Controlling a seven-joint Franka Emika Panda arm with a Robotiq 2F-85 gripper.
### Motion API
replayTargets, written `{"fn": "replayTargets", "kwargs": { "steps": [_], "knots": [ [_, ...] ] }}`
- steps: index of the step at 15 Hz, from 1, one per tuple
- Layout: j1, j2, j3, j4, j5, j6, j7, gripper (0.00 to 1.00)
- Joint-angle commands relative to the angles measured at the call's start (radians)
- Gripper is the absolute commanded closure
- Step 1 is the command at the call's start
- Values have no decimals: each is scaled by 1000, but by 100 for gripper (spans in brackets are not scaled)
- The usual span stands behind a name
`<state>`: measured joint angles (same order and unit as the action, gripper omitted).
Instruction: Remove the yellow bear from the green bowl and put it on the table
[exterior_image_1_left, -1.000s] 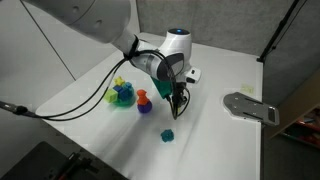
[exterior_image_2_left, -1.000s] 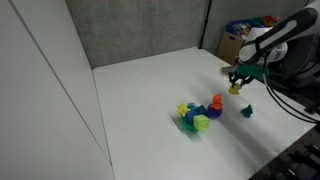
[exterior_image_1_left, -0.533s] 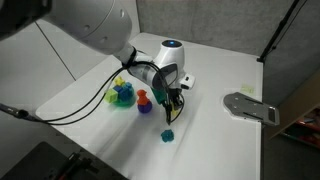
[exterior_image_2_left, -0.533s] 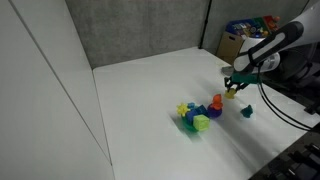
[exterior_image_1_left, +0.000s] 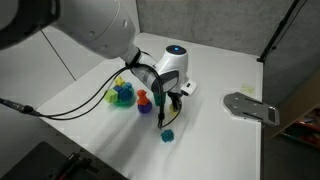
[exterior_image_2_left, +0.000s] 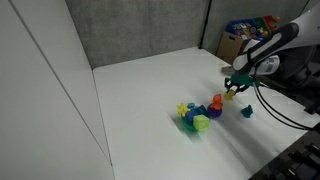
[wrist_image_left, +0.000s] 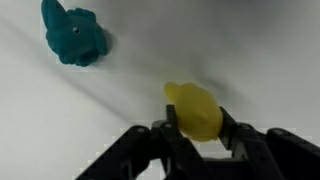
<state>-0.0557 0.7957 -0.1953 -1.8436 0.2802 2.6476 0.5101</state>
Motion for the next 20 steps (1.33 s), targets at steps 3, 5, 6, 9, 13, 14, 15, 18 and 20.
{"fn": "replayTargets", "kwargs": {
  "steps": [3,5,6,9,13,14,15,18,20],
  "knots": [
    [-14,-16,0,-23,76,60,72,83],
    [-13,-8,-2,-26,81,83,88,83],
    [-19,-4,5,-27,84,91,83,83],
    [-32,6,20,-33,91,114,69,83],
    [-54,9,47,-38,103,129,45,83],
    [-60,2,56,-44,105,134,35,33],
    [-64,-5,63,-49,107,140,29,32],
    [-71,-38,82,-70,107,170,3,10],
    [-73,-72,97,-89,105,190,-23,0]
  ]
}}
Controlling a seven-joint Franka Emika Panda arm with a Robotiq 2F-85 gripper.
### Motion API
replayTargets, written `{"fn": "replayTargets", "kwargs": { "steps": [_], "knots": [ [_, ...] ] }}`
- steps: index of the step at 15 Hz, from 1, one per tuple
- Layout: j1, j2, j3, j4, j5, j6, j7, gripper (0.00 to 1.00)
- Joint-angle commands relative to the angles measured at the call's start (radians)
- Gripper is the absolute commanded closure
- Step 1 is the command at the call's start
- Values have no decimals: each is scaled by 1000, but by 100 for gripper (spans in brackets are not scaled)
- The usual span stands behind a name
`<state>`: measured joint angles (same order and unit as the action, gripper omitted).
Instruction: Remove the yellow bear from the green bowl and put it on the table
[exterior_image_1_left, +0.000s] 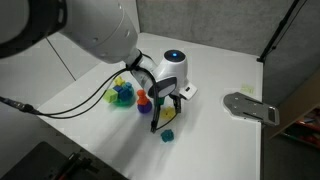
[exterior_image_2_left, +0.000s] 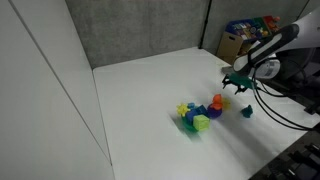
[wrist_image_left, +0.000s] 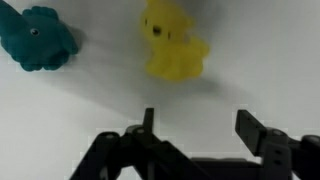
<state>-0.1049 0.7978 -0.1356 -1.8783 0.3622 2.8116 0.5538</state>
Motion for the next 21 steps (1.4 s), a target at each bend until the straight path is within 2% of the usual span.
{"fn": "replayTargets", "kwargs": {
  "steps": [1,4,8,10,17,21],
  "knots": [
    [-19,-92,40,-63,17,30,-82,0],
    [-10,-143,48,-83,9,26,-114,0],
    [20,-209,35,-94,-39,-35,-163,0],
    [48,-238,15,-89,-93,-93,-182,0],
    [90,-393,33,-100,-247,-367,-273,0],
    [127,-490,39,-134,-337,-508,-282,0]
  ]
}}
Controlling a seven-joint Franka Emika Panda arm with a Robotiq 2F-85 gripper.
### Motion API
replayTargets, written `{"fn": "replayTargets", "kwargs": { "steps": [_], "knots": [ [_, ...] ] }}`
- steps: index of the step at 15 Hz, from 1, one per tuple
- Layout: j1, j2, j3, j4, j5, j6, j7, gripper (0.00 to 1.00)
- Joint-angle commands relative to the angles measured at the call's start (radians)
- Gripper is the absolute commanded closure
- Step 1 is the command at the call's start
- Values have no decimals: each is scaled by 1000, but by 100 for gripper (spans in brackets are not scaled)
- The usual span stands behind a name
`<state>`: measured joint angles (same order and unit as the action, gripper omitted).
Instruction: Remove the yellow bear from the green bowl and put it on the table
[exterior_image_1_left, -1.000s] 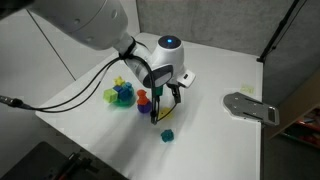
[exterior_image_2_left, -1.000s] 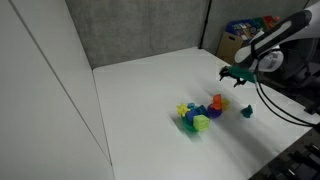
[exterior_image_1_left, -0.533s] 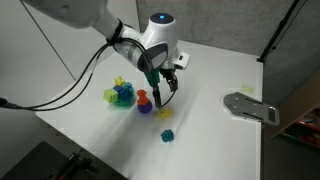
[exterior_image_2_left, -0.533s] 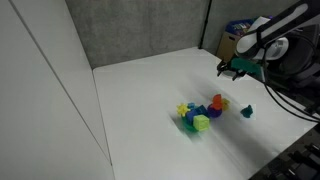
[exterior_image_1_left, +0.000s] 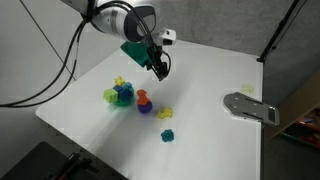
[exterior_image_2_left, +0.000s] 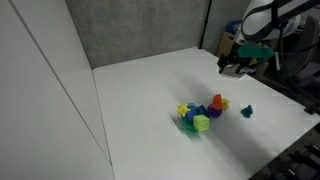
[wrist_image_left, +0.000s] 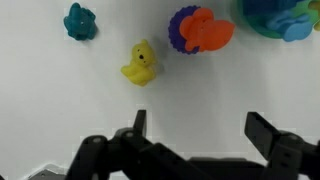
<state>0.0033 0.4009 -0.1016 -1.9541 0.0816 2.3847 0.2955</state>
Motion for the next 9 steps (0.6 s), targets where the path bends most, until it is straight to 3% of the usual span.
{"fn": "replayTargets", "kwargs": {
  "steps": [1,5,9],
  "knots": [
    [27,-120,9,-70,-80,-112,-22,0],
    [55,-235,31,-138,-161,-194,-15,0],
    [52,-347,71,-194,-164,-280,-65,0]
  ]
}}
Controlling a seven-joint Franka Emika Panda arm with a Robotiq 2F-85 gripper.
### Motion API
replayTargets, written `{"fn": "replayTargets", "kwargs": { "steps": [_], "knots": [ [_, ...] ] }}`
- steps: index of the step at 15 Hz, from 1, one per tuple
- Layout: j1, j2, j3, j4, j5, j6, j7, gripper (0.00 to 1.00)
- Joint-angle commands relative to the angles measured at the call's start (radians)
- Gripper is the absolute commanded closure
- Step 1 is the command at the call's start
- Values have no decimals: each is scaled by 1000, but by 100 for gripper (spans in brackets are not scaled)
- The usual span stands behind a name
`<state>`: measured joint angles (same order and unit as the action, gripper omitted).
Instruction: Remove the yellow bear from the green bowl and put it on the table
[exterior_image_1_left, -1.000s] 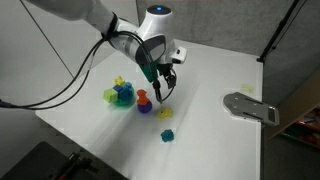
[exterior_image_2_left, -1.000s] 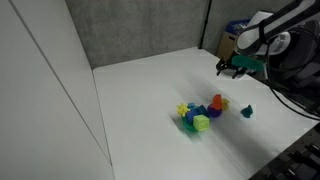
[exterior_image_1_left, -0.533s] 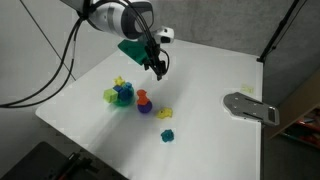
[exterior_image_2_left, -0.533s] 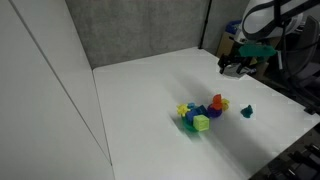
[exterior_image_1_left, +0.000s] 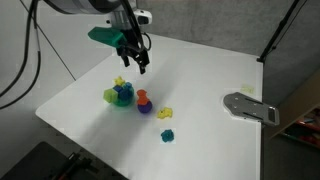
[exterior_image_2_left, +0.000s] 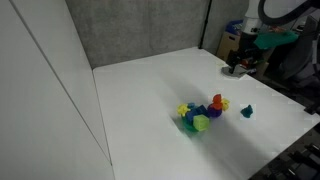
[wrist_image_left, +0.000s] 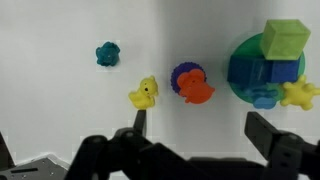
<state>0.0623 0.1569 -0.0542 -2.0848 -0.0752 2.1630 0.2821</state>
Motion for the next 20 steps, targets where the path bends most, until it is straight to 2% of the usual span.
{"fn": "replayTargets", "kwargs": {
  "steps": [1,10,14,20],
  "knots": [
    [-9,-127,32,-71,-2,-85,-71,0],
    [-12,-284,59,-42,39,-351,-226,0],
    [-13,-323,63,-49,41,-373,-223,0],
    [-15,-375,61,-99,100,-307,-212,0]
  ]
}}
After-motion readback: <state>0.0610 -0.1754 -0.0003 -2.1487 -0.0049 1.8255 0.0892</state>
